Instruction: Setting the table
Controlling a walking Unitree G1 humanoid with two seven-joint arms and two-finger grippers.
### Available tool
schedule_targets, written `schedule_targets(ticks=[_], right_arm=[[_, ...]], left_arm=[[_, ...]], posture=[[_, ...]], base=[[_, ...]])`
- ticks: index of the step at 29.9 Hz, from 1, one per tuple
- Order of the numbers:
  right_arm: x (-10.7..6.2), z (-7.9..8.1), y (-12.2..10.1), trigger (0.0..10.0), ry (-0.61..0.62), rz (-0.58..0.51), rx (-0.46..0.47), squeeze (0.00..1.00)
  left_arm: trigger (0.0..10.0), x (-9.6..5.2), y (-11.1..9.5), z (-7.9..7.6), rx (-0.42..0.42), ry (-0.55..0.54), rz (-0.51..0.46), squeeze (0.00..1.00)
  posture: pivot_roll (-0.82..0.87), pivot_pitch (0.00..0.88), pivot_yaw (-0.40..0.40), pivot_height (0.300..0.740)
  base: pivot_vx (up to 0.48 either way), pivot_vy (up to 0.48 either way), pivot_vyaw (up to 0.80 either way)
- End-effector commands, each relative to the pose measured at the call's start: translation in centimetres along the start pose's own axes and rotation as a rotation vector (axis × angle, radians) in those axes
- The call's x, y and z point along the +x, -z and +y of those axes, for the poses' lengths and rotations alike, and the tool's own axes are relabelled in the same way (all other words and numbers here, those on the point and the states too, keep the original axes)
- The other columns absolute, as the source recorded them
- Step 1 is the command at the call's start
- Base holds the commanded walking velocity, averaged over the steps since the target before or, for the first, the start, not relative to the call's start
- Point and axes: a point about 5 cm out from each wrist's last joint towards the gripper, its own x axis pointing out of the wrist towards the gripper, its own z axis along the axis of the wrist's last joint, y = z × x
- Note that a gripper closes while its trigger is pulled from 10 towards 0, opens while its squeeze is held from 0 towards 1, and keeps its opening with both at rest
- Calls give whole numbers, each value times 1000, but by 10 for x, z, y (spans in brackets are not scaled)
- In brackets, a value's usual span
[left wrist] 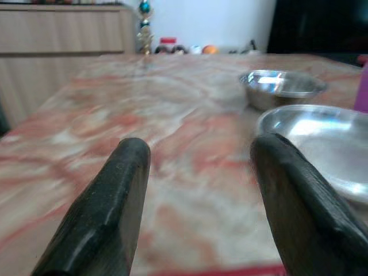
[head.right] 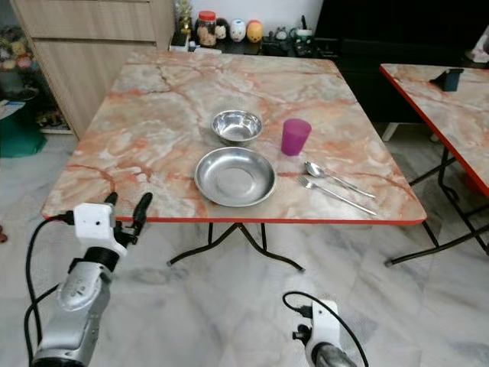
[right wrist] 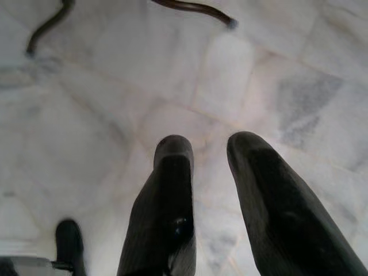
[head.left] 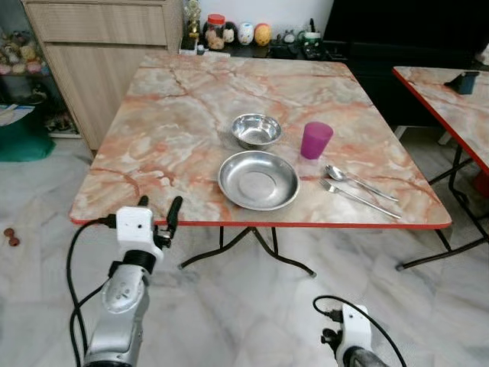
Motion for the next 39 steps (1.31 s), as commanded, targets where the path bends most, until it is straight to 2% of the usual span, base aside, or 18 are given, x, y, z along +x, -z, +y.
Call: schedule_targets(ticks=[1, 26, 32, 35, 39], right_arm=[[0, -1, -4, 10000, 5, -8, -3, 0], [1, 0, -4, 10000, -6, -4, -25, 0], [1, 1, -5, 10000, -8, -2, -27, 0], [1, 2, -5, 10000, -9, -3, -27, 0], [1, 2, -6, 10000, -10, -4, -26, 0]], left_arm=[[10000, -2, 5, -1, 9, 9, 30, 0], [10000, 0, 9, -6, 14, 67, 50, 0], [10000, 0, 11, -7, -3, 79, 59, 0], [10000, 0, 11, -7, -53, 81, 72, 0], [10000, -1, 11, -7, -53, 78, 74, 0]], posture=[[134, 0, -84, 740], [148, 0, -89, 740], [153, 0, -86, 740], [153, 0, -83, 740], [156, 0, -82, 740]], base=[[292, 0, 0], [292, 0, 0], [0, 0, 0], [0, 0, 0], [0, 0, 0]])
